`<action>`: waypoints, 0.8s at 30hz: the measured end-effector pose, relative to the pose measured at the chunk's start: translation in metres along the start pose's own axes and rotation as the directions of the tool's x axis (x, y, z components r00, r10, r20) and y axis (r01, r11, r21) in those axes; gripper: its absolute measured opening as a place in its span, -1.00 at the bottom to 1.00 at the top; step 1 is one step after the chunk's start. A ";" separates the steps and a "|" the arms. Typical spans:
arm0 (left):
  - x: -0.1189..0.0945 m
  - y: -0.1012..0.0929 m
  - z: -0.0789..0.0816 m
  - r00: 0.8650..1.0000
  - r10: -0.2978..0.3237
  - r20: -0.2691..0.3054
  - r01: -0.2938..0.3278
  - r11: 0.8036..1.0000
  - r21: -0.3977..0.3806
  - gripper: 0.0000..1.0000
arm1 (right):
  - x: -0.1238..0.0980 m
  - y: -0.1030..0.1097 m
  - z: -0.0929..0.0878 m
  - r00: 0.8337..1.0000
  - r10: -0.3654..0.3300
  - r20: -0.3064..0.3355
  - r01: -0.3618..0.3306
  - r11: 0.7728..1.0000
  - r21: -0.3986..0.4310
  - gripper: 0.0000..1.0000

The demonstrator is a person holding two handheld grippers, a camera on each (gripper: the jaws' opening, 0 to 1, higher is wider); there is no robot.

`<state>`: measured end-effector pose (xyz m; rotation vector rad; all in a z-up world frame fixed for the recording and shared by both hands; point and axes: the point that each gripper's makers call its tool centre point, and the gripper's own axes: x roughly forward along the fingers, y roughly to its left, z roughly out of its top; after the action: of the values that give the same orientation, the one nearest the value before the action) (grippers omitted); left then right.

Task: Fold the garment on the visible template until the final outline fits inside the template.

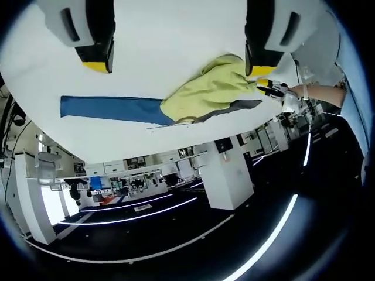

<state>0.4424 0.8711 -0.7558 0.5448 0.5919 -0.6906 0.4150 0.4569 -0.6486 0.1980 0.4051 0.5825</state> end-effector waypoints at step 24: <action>-0.020 -0.015 0.033 0.993 -0.009 0.117 0.048 0.943 -0.330 -1.00 | 0.002 0.005 -0.013 1.000 0.001 -0.015 -0.001 1.000 0.015 0.82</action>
<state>0.4294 0.8486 -0.7229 0.1809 0.5947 -0.6277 0.4078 0.4633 -0.6597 0.2086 0.4237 0.5823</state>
